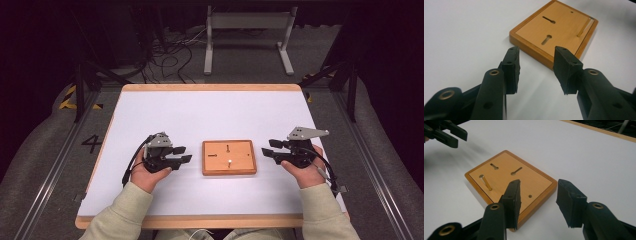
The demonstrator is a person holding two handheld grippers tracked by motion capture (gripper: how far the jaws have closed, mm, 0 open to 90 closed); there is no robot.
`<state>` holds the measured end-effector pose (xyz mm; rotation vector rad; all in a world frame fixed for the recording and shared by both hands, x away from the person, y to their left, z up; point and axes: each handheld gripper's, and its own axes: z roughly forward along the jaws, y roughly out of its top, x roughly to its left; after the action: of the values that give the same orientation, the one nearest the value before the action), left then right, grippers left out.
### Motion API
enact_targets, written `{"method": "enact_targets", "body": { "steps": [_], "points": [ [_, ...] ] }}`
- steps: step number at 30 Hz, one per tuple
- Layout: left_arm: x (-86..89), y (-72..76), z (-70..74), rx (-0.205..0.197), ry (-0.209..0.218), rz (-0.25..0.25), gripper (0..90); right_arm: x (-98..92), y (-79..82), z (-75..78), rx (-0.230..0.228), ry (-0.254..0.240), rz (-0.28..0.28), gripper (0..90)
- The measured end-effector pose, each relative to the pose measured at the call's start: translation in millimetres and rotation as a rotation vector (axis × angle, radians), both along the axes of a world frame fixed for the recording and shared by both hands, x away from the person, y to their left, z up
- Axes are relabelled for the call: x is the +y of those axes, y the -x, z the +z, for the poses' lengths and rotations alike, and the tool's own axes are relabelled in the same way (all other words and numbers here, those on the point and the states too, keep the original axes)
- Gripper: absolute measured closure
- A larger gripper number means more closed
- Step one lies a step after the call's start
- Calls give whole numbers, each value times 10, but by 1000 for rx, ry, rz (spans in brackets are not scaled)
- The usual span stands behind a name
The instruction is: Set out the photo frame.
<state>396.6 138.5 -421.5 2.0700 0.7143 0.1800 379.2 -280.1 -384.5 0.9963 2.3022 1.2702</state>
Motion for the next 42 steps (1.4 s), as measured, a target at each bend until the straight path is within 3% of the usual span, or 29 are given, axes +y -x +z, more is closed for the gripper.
{"method": "enact_targets", "body": {
  "steps": [8, 17, 26, 42],
  "points": [
    [-186, -3, 51, -10, -4, -58, 533, -96, -1, -16, 12, 0, -38, 495],
    [-367, -38, 79, -5, 13, -104, 516, -166, 9, -9, 22, -7, -56, 462],
    [-637, -48, 106, -26, 11, -153, 482, -204, 3, -27, 31, -12, -69, 448],
    [-1072, -137, 34, 2, -1, -256, 491, -330, 85, -78, 35, -26, -100, 419]
  ]
}}
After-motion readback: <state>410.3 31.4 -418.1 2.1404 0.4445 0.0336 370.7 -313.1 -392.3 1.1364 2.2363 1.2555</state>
